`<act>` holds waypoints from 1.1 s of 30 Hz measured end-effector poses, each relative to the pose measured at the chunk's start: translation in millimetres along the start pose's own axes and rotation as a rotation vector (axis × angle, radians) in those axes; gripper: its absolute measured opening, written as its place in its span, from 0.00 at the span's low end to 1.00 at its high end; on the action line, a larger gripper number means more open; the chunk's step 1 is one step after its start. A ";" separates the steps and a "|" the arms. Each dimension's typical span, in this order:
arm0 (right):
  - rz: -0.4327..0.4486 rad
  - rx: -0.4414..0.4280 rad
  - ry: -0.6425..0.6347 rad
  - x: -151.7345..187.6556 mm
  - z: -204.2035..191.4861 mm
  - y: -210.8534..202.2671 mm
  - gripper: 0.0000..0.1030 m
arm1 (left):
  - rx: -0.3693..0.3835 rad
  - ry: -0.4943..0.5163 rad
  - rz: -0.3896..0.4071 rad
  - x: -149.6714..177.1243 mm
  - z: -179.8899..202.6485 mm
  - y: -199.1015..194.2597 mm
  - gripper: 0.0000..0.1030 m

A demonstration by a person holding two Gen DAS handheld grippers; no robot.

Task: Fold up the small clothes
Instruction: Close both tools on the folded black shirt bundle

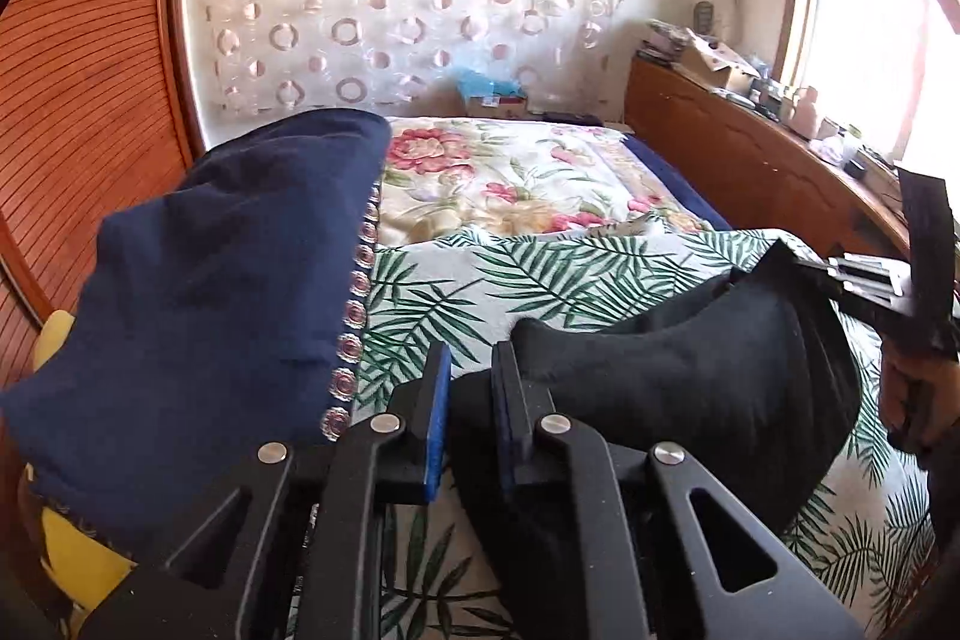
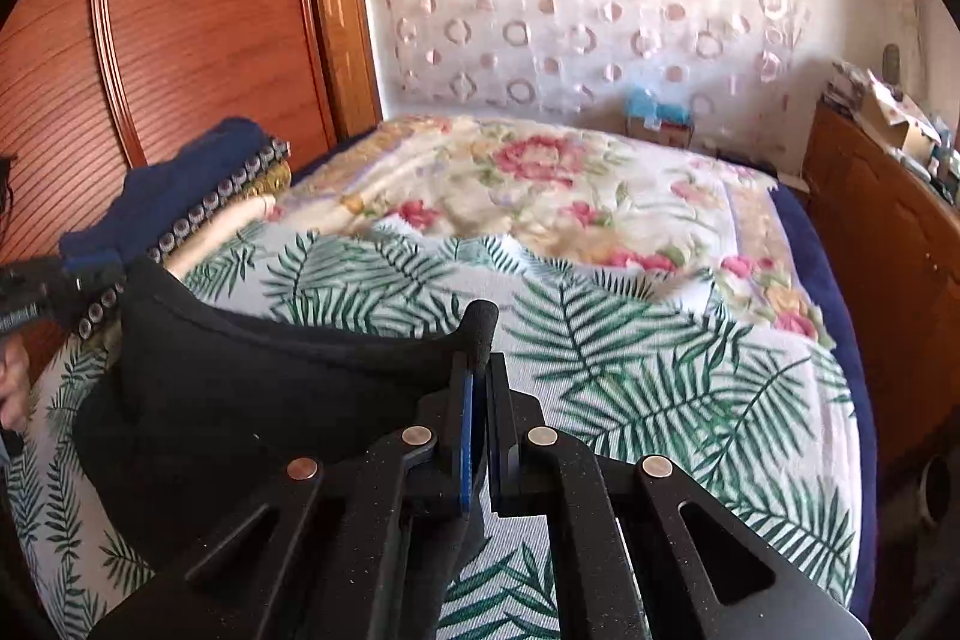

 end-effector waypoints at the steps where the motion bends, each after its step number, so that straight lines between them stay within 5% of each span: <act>1: -0.008 -0.005 0.002 -0.2 -2.1 2.4 0.03 | 0.004 -0.001 -0.002 0.1 -0.3 0.3 0.15; 4: -0.003 -0.011 0.013 -4.2 -2.0 1.4 0.03 | 0.036 -0.003 -0.010 1.4 2.4 -2.1 0.16; 6: 0.005 -0.009 0.019 -7.8 0.5 -1.6 0.04 | 0.093 -0.005 -0.019 2.4 5.9 -4.9 0.27; 8: 0.011 -0.008 0.015 -10.4 -1.3 -9.0 0.19 | 0.127 0.000 -0.018 5.7 10.5 -8.5 0.47; 10: -0.003 -0.013 0.004 -6.0 -5.3 -5.7 0.46 | 0.144 0.009 -0.028 8.7 15.1 -8.4 0.49; 18: -0.103 -0.053 0.032 13.4 -1.7 19.2 0.63 | 0.117 -0.002 -0.140 24.2 17.3 25.1 0.49; 28: -0.153 -0.193 0.067 12.6 -8.2 33.6 0.62 | 0.114 -0.044 -0.184 33.4 10.6 44.2 0.61; 33: -0.158 -0.235 0.025 16.2 -22.3 37.0 0.35 | 0.149 -0.089 -0.198 36.7 5.7 45.0 0.61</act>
Point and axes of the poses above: each gripper's, at about its wrist camera, not at the fingertips, and y roughly the way its jaws point, z to its right, x to its underside, the point moved 6 cm from there along y, roughly the way its jaws point
